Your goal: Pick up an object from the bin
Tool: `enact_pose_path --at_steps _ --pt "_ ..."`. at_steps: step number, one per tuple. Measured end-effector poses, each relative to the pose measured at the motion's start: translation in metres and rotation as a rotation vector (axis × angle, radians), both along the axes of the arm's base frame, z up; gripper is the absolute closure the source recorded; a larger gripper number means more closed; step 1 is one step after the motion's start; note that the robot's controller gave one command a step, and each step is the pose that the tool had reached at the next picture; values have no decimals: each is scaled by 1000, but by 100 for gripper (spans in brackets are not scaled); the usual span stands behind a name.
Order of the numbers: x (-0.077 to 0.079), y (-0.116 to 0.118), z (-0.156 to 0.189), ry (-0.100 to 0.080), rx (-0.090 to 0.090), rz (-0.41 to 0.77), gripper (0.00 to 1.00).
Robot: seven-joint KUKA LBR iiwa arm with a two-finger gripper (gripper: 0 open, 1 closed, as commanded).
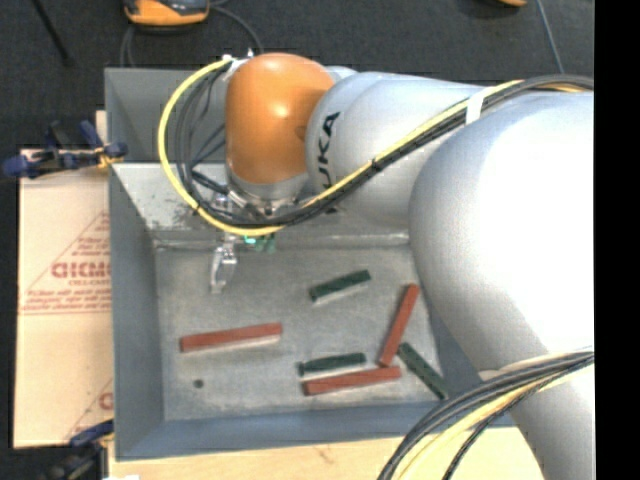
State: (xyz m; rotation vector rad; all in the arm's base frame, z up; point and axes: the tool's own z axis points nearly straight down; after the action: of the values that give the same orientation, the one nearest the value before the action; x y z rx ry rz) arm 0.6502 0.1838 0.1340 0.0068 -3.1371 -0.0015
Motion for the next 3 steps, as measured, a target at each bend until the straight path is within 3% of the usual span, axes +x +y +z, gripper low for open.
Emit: enact_pose_path --at_steps 1,2,3 --pt "2 0 5 -8 1 -2 0" --pt "-36 -24 -19 -10 2 -17 0" --pt "-94 -7 -49 -10 1 406 100"
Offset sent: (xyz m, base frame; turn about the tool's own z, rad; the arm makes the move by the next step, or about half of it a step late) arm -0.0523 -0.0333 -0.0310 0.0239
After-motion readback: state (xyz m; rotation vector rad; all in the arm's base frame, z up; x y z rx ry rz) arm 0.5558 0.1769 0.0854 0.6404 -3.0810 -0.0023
